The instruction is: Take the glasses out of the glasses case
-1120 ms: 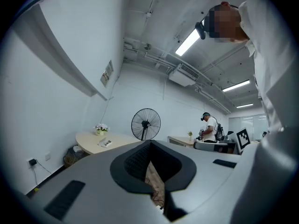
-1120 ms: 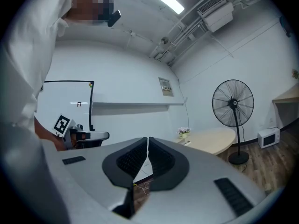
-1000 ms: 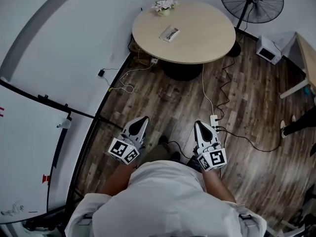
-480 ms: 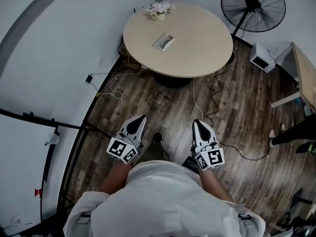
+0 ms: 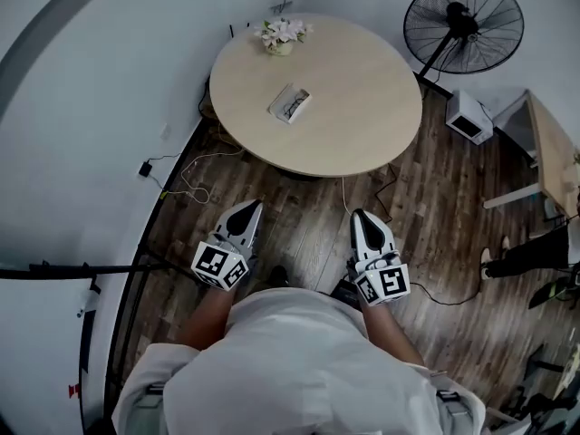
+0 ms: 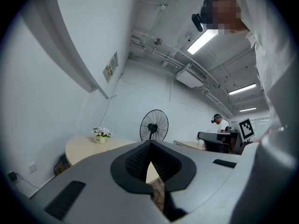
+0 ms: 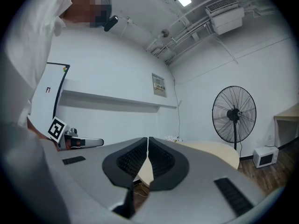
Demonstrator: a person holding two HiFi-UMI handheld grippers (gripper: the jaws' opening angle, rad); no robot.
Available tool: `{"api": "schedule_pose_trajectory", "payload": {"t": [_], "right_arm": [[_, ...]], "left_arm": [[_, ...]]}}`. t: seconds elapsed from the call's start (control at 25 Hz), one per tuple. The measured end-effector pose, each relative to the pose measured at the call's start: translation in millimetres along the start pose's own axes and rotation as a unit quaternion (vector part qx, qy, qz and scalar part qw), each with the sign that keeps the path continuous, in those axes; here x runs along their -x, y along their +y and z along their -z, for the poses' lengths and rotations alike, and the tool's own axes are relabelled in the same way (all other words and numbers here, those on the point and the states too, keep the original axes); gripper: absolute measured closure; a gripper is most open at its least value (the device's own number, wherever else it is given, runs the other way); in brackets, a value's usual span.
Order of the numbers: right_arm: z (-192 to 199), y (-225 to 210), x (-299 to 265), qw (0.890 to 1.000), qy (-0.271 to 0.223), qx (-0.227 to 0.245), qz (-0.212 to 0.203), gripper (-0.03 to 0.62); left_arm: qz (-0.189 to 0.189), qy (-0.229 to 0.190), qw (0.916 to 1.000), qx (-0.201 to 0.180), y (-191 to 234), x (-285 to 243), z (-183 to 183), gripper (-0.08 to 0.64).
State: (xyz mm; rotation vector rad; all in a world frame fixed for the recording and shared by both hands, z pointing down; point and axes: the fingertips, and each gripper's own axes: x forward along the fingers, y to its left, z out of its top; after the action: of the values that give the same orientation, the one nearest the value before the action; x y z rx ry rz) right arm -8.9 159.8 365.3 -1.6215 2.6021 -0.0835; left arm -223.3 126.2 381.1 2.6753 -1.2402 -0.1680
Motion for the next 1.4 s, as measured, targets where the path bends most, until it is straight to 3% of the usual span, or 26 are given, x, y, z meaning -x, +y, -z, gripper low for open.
{"api": "schedule_pose_trajectory", "payload": {"t": [0.32,0.48,0.68,1.08,1.4], "right_arm": [[3,-46,-44,1.000,-0.003,0.009,0.022,0.566],[1,-111,-64,0.998,-0.003,0.036,0.047,0.566],[15,-187,-109,0.998,0.002,0.006,0.062,0.566],[23,-306,-234,0.999,0.035,-0.008,-0.028,0.566],[45,-375,-308,0.994,0.053,-0.041,-0.083,0.566]], "left_arm": [[0.012,0.012,0.9999,0.002,37,-61,4,0.549],[0.012,0.022,0.9997,0.002,53,-103,10,0.549],[-0.001,0.053,0.9986,0.002,76,-168,19,0.549],[-0.069,0.090,0.9936,0.010,116,-316,31,0.549],[-0.130,0.156,0.9784,-0.038,162,-381,35,0.549]]}}
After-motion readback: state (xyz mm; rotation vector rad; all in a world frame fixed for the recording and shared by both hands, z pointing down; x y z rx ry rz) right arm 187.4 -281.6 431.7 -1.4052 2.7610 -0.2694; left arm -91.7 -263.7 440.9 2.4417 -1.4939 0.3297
